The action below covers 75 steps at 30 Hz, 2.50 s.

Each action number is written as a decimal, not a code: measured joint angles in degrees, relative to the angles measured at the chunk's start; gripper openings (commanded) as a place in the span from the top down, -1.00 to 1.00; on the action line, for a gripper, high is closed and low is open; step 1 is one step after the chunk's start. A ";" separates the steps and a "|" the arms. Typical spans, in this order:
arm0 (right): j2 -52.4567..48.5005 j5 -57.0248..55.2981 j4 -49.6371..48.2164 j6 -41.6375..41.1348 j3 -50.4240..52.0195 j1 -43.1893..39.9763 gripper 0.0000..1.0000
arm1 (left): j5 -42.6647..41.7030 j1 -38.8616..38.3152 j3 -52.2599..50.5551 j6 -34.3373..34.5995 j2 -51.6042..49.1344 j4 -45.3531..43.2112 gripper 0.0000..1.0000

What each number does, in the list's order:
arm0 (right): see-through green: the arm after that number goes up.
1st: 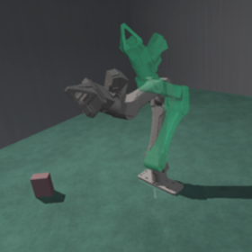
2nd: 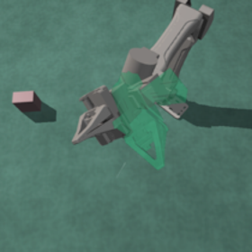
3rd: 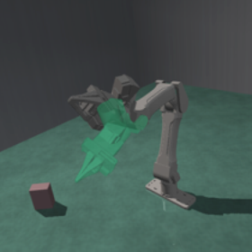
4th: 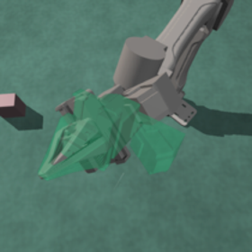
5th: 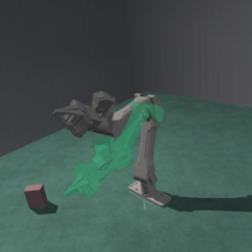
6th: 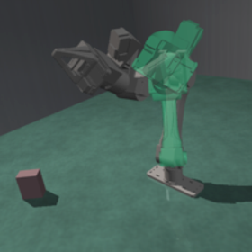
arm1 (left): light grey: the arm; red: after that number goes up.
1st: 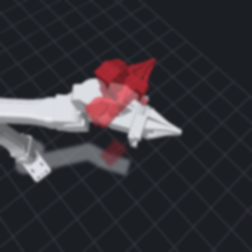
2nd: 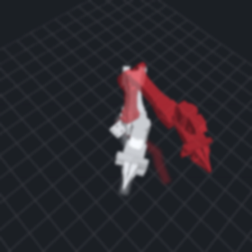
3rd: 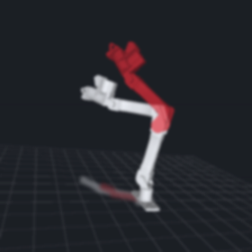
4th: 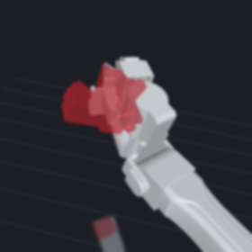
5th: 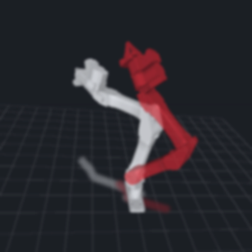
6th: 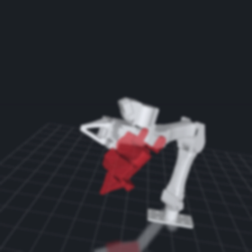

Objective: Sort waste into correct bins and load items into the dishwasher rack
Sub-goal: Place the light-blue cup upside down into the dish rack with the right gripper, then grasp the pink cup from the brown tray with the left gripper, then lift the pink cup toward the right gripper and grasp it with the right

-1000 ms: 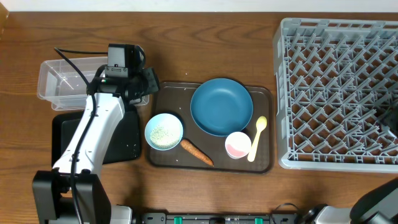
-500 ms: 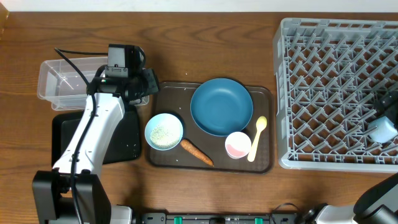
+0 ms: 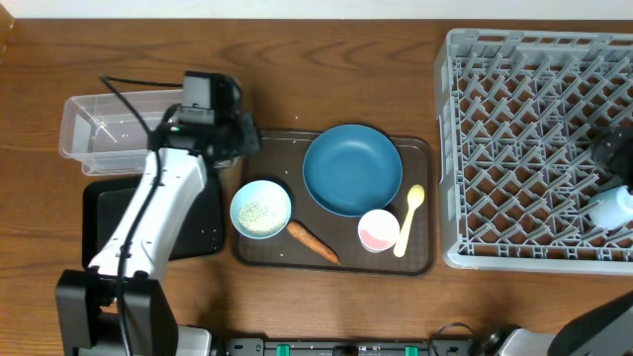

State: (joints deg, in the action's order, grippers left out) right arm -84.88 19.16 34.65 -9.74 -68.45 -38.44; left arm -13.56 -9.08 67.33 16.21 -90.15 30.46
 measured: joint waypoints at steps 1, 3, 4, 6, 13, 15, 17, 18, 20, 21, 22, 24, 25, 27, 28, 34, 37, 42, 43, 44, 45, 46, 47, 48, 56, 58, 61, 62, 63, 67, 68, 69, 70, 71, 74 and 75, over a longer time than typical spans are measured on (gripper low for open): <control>0.83 0.59 0.11 0.13 -0.02 0.68 -0.98 | 0.02 -1.18 0.00 -0.22 0.00 0.24 0.39; 2.10 1.46 0.59 0.42 -0.07 2.71 -0.99 | 0.02 -3.78 0.00 -0.81 0.00 1.09 0.39; 2.34 1.88 0.87 0.61 -0.09 3.78 -0.99 | 0.02 -5.29 0.00 -1.18 0.00 1.64 0.38; 2.36 2.43 1.92 1.22 -0.09 6.34 -0.98 | 0.02 -8.44 0.00 -1.75 0.00 2.84 0.37; 2.27 3.48 2.82 3.19 -0.09 16.20 -0.98 | -0.02 -19.74 0.00 -4.59 0.00 6.36 0.36; 2.27 3.13 2.84 3.43 -0.09 18.45 -0.98 | 0.00 -22.60 0.00 -6.05 0.00 7.76 0.35; 2.27 2.64 2.82 3.52 -0.09 20.00 -0.99 | -0.02 -25.20 0.00 -7.63 0.00 9.29 0.35; 2.27 2.27 2.82 3.67 -0.09 20.79 -0.98 | 0.00 -26.38 0.00 -8.48 0.00 10.05 0.35; 2.27 1.81 2.82 3.78 -0.09 21.75 -0.98 | 0.02 -28.55 0.00 -10.40 0.00 12.09 0.28; 2.27 1.57 2.84 3.89 -0.09 22.14 -0.98 | 0.02 -29.62 0.00 -11.67 0.00 13.14 0.25; 2.27 1.44 2.82 3.91 -0.09 22.34 -0.98 | -0.02 -30.60 0.00 -12.70 0.00 13.97 0.24; 2.27 1.14 2.84 3.91 -0.09 22.40 -0.98 | 0.02 -32.35 0.00 -14.47 0.00 14.75 0.21; 2.27 0.96 2.84 3.91 -0.09 22.40 -0.99 | 0.00 -32.98 0.00 -15.04 0.00 14.75 0.16; 2.27 0.61 2.84 3.91 -0.09 22.40 -0.99 | 0.00 -34.23 0.00 -16.44 0.00 14.40 0.08; 2.27 0.55 2.84 3.91 -0.09 22.40 -0.99 | 0.00 -34.73 0.00 -16.90 0.00 14.10 0.04; 2.27 0.35 2.84 3.91 -0.09 22.40 -0.98 | 0.02 -35.43 0.00 -18.03 -0.09 13.55 -0.04; 2.27 0.35 2.82 3.91 -0.09 22.40 -0.99 | 0.00 -35.45 0.00 -18.18 -0.76 12.68 -0.05; 2.27 0.33 2.82 3.91 -0.09 22.40 -0.98 | -1.88 -35.45 0.00 -18.21 -4.13 9.27 -0.04; 2.27 0.33 2.82 3.91 -0.09 22.40 -0.98 | -2.43 -35.45 0.00 -18.18 -5.05 8.79 -0.04; 2.27 0.33 2.82 3.91 -0.09 22.40 -0.99 | -2.80 -35.45 0.00 -18.18 -6.03 8.61 -0.03; 2.27 0.33 2.84 3.91 -0.09 22.40 -0.99 | -3.06 -35.45 0.00 -18.18 -7.04 8.61 0.06; 2.27 0.33 2.84 3.91 -0.09 22.40 -0.99 | -3.10 -35.45 0.00 -18.08 -7.78 8.63 0.25; 2.27 0.33 2.82 3.91 -0.09 22.40 -0.99 | -3.30 -35.45 0.00 -17.92 -8.83 8.68 0.46; 2.27 0.35 2.82 3.91 -0.09 22.40 -0.98 | -3.43 -35.45 0.00 -18.12 -9.40 8.66 0.56; 2.27 0.33 2.82 3.91 -0.09 22.40 -0.99 | -4.13 -35.41 0.00 -18.01 -10.58 8.02 0.88; 2.27 0.33 2.82 3.91 -0.09 22.40 -0.98 | -4.15 -35.28 0.00 -17.88 -10.36 8.13 0.88; 2.27 0.35 2.82 4.00 -0.09 22.40 -0.98 | -4.13 -34.42 0.00 -17.70 -8.68 8.33 0.88; 2.27 0.33 2.84 4.15 -0.09 22.40 -0.98 | -4.15 -33.88 0.00 -17.62 -7.85 8.33 0.87; 2.27 0.33 2.82 4.33 -0.09 22.40 -0.98 | -4.20 -33.03 0.00 -17.35 -6.60 8.28 0.88; 2.27 0.37 2.82 4.83 -0.09 22.40 -0.99 | -4.83 -25.88 0.00 -14.82 0.31 7.06 0.88; 2.27 0.46 2.73 5.18 -0.09 22.40 -0.98 | -5.31 -24.09 0.02 -14.21 1.55 6.21 0.88; 2.27 0.63 2.62 5.53 -0.09 22.40 -0.98 | -6.29 -21.29 0.04 -13.18 3.06 4.70 0.88; 2.27 1.07 2.45 6.05 -0.09 22.40 -0.98 | -7.63 -18.86 0.07 -12.13 4.11 2.99 0.87; 2.27 2.05 2.23 6.75 -0.09 22.40 -0.99 | -9.38 -16.11 0.11 -10.78 4.96 0.94 0.88; 2.27 6.43 1.57 9.53 -0.09 22.49 -0.98 | -16.37 -8.83 0.24 -4.96 5.62 -6.88 0.87; 2.27 8.63 1.42 10.97 -0.09 22.64 -0.98 | -19.10 -6.62 0.24 -2.34 5.42 -9.88 0.88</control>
State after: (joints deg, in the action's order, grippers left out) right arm -82.61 27.79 36.07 1.23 -68.53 -15.79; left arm -32.67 -15.70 67.57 13.87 -84.73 20.58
